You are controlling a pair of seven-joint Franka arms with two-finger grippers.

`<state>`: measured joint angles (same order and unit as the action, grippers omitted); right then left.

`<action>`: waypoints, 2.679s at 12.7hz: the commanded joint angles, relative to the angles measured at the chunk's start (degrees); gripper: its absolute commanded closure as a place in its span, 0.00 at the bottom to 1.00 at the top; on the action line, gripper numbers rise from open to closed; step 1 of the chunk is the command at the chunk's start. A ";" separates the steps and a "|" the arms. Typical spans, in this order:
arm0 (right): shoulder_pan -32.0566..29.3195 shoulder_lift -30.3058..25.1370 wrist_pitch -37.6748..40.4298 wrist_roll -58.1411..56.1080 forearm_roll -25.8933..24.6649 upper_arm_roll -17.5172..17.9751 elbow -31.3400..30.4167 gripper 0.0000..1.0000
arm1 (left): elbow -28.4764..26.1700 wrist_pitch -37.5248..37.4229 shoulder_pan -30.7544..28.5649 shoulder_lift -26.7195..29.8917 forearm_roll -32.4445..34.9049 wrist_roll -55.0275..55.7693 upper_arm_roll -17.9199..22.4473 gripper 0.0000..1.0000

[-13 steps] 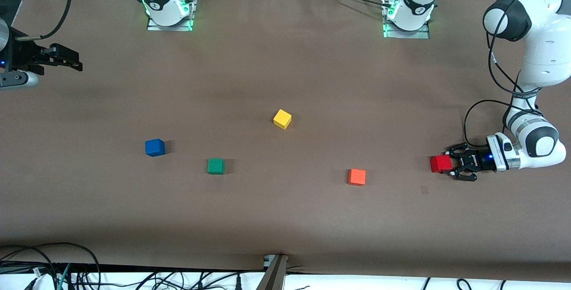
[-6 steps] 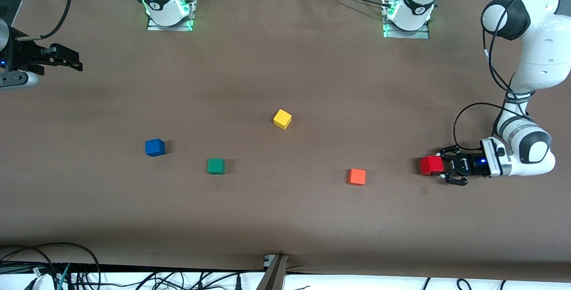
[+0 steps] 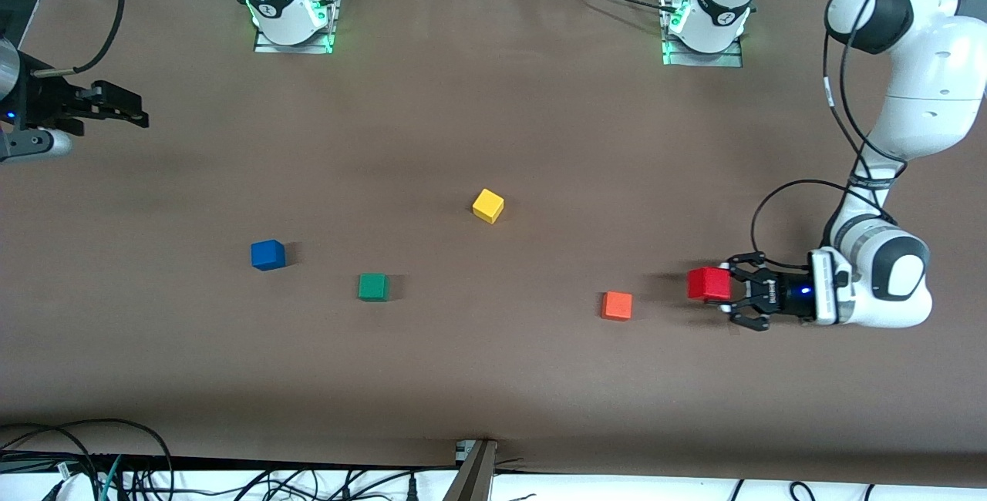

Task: Pass red block to right arm, stack on blue
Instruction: 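Carry the red cube toward the right gripper while the right gripper approaches, then close the right gripper on the red cube held by the left gripper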

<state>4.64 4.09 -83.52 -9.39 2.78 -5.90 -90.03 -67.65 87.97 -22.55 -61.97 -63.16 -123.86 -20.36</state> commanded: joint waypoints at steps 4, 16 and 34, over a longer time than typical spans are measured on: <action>-0.59 4.35 1.08 -0.71 13.46 0.01 2.14 0.00 | -3.01 13.78 9.01 4.66 -7.49 9.77 -6.87 1.00; -3.49 16.29 3.63 -0.98 49.77 0.01 2.06 0.00 | -1.87 61.06 29.48 5.19 -16.19 14.88 -22.27 1.00; 0.28 22.19 -1.21 7.10 62.61 0.71 2.41 0.00 | -1.87 70.14 39.78 11.34 -25.69 15.76 -23.76 1.00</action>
<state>4.91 26.64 -84.81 -4.74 64.28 -5.27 -88.05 -69.48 157.25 16.74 -51.33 -86.75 -107.93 -44.73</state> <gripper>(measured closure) 0.000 0.441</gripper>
